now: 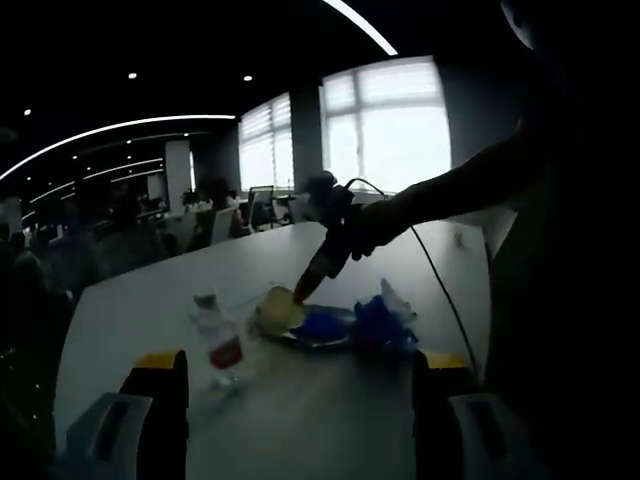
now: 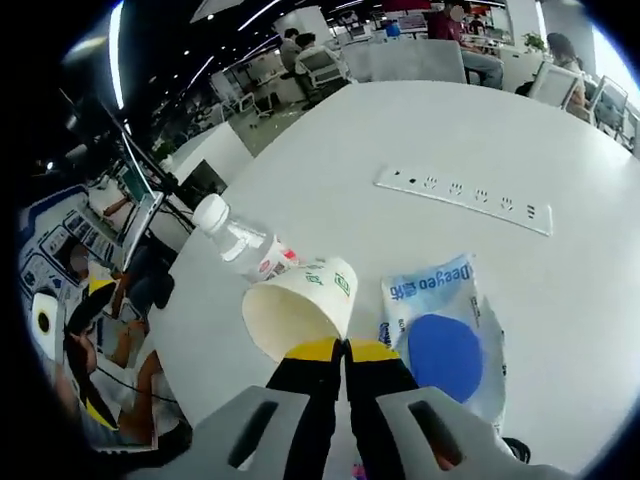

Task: Arrange the tabletop items into an orderly group along one side of the table until the central work area is clear of visible clutter.

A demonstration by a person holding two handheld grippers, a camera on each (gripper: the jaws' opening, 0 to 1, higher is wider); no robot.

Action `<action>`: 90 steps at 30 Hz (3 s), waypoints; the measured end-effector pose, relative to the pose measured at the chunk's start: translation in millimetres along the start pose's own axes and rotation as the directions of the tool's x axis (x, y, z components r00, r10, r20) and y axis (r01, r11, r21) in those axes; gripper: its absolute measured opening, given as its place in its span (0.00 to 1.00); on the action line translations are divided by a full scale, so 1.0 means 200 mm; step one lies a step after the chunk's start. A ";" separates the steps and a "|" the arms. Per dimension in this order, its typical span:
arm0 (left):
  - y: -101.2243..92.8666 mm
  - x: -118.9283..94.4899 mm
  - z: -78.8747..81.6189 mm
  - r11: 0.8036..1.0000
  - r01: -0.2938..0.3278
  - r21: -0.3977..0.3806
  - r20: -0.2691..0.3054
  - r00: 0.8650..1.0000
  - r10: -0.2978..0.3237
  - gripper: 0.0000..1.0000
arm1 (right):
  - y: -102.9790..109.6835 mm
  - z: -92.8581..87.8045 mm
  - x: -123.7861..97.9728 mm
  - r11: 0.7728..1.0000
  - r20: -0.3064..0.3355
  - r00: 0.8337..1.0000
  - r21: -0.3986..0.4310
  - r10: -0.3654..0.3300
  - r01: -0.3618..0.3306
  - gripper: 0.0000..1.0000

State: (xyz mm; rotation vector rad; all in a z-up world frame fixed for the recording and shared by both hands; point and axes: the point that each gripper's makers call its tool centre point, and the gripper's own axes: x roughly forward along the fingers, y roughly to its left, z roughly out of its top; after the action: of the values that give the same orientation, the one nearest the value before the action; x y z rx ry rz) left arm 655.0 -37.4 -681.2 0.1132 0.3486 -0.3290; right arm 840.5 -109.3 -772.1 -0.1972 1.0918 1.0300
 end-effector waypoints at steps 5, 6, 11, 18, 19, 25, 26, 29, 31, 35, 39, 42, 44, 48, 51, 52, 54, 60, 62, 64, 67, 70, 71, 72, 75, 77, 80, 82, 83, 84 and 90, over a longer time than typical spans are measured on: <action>0.00 0.00 -0.01 1.000 -0.003 0.002 0.000 1.000 0.003 0.91 | 0.00 -0.02 0.02 0.999 -0.065 0.998 0.039 -0.005 0.008 0.00; 0.00 0.00 -0.01 1.000 -0.004 -0.001 0.000 1.000 0.004 0.91 | 0.00 -0.03 0.03 0.999 -0.073 0.997 0.041 -0.005 0.008 0.00; 0.01 -0.01 -0.01 1.000 -0.013 -0.003 0.004 1.000 0.013 0.91 | -0.01 -0.08 0.07 0.997 -0.145 0.989 0.081 -0.007 0.019 0.00; 0.05 -0.02 -0.05 1.000 -0.018 -0.011 0.003 1.000 0.018 0.90 | -0.02 -0.11 0.13 0.986 -0.216 0.976 0.165 0.006 0.030 0.00; 0.04 -0.02 -0.05 1.000 -0.018 -0.014 0.004 1.000 0.018 0.90 | -0.03 -0.11 0.13 0.986 -0.219 0.976 0.160 0.002 0.034 0.00; 0.03 -0.03 -0.04 1.000 -0.019 -0.020 0.002 1.000 0.019 0.89 | -0.04 -0.11 0.16 0.981 -0.236 0.972 0.188 0.002 0.043 0.00; 0.03 -0.03 -0.04 1.000 -0.019 -0.020 0.001 1.000 0.019 0.89 | -0.03 -0.11 0.17 0.981 -0.238 0.971 0.191 0.005 0.042 0.00; 0.02 -0.02 -0.02 1.000 -0.019 -0.021 0.000 1.000 0.019 0.89 | -0.03 -0.12 0.18 0.976 -0.247 0.969 0.213 0.011 0.043 0.00; 0.01 -0.02 -0.01 1.000 -0.022 -0.021 -0.001 1.000 0.022 0.89 | -0.03 -0.12 0.18 0.971 -0.253 0.967 0.238 0.026 0.036 0.00; 0.01 -0.01 0.01 0.999 -0.026 -0.026 0.002 1.000 0.027 0.89 | -0.03 -0.11 0.20 0.967 -0.255 0.966 0.253 0.032 0.035 0.00; 0.00 -0.01 0.02 0.999 -0.029 -0.032 0.001 1.000 0.029 0.88 | -0.03 -0.10 0.20 0.965 -0.253 0.967 0.262 0.034 0.034 0.00; 0.01 0.00 0.01 0.999 -0.031 -0.036 -0.003 1.000 0.030 0.88 | -0.03 -0.09 0.20 0.961 -0.245 0.968 0.275 0.043 0.027 0.00; 0.01 0.00 0.01 0.999 -0.030 -0.037 -0.006 1.000 0.030 0.88 | -0.04 -0.08 0.20 0.959 -0.239 0.970 0.283 0.041 0.029 0.00; 0.01 0.00 0.01 0.999 -0.029 -0.038 -0.008 1.000 0.028 0.88 | -0.04 -0.05 0.19 0.952 -0.215 0.976 0.303 0.034 0.034 0.00; 0.01 0.01 0.01 0.999 -0.028 -0.037 -0.008 1.000 0.028 0.88 | -0.04 -0.05 0.19 0.954 -0.214 0.976 0.298 0.033 0.033 0.00; 0.01 0.01 0.01 0.999 -0.028 -0.036 -0.008 1.000 0.028 0.88 | -0.04 -0.04 0.20 0.954 -0.208 0.978 0.298 0.029 0.036 0.00; 0.01 0.01 0.01 0.999 -0.029 -0.034 -0.008 1.000 0.029 0.88 | -0.03 -0.01 0.19 0.952 -0.183 0.982 0.307 0.033 0.025 0.00; 0.01 0.00 0.00 0.999 -0.027 -0.033 -0.015 1.000 0.026 0.88 | -0.02 0.00 0.19 0.955 -0.181 0.983 0.296 0.032 0.023 0.00; 0.02 0.00 0.00 0.999 -0.027 -0.034 -0.013 1.000 0.026 0.88 | -0.02 0.00 0.19 0.956 -0.177 0.984 0.292 0.026 0.027 0.01; 0.02 0.00 0.00 0.999 -0.026 -0.034 -0.012 1.000 0.025 0.88 | -0.02 0.02 0.19 0.959 -0.162 0.987 0.281 0.020 0.026 0.02; 0.03 0.00 -0.01 0.999 -0.026 -0.032 -0.012 1.000 0.025 0.88 | -0.03 0.05 0.18 0.962 -0.136 0.991 0.273 0.019 0.019 0.05; 0.04 0.00 -0.01 0.999 -0.027 -0.031 -0.008 1.000 0.027 0.88 | -0.03 0.06 0.16 0.967 -0.120 0.993 0.254 0.014 0.017 0.06; 0.04 0.00 -0.02 0.999 -0.025 -0.034 -0.009 1.000 0.025 0.89 | -0.03 0.07 0.15 0.968 -0.109 0.994 0.250 0.015 0.013 0.07; 0.04 0.00 -0.02 0.999 -0.024 -0.035 -0.008 1.000 0.023 0.89 | -0.03 0.08 0.15 0.969 -0.102 0.995 0.248 0.013 0.012 0.09; 0.03 0.00 -0.02 0.999 -0.017 -0.044 -0.010 1.000 0.017 0.89 | -0.03 0.10 0.11 0.977 -0.066 0.998 0.214 0.008 0.006 0.14; 0.03 0.00 -0.02 0.999 -0.016 -0.047 -0.010 1.000 0.015 0.89 | -0.03 0.11 0.10 0.977 -0.046 0.999 0.212 0.015 -0.005 0.17; 0.01 0.02 -0.01 0.998 -0.010 -0.054 -0.003 1.000 0.010 0.89 | -0.03 0.12 0.06 0.982 -0.016 1.000 0.191 0.019 -0.016 0.22; 0.01 0.02 0.01 0.998 -0.013 -0.068 0.010 1.000 0.014 0.88 | -0.03 0.12 0.04 0.986 0.001 1.000 0.164 0.019 -0.019 0.27; 0.01 0.02 0.03 0.997 -0.015 -0.072 0.022 1.000 0.017 0.88 | -0.03 0.12 0.02 0.988 0.012 1.000 0.156 0.018 -0.020 0.31; 0.01 0.02 0.04 0.997 -0.018 -0.079 0.033 0.999 0.021 0.88 | -0.03 0.13 0.01 0.988 0.034 0.999 0.152 0.020 -0.025 0.34; -0.01 0.05 0.08 0.995 -0.024 -0.096 0.047 0.998 0.029 0.89 | -0.03 0.13 -0.11 0.995 0.128 0.992 0.099 0.016 -0.029 0.49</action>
State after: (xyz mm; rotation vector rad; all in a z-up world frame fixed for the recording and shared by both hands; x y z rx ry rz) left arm 668.5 -44.1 -669.4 0.0165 0.3139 -0.2879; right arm 860.1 -108.8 -743.5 -0.0373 1.0287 0.9915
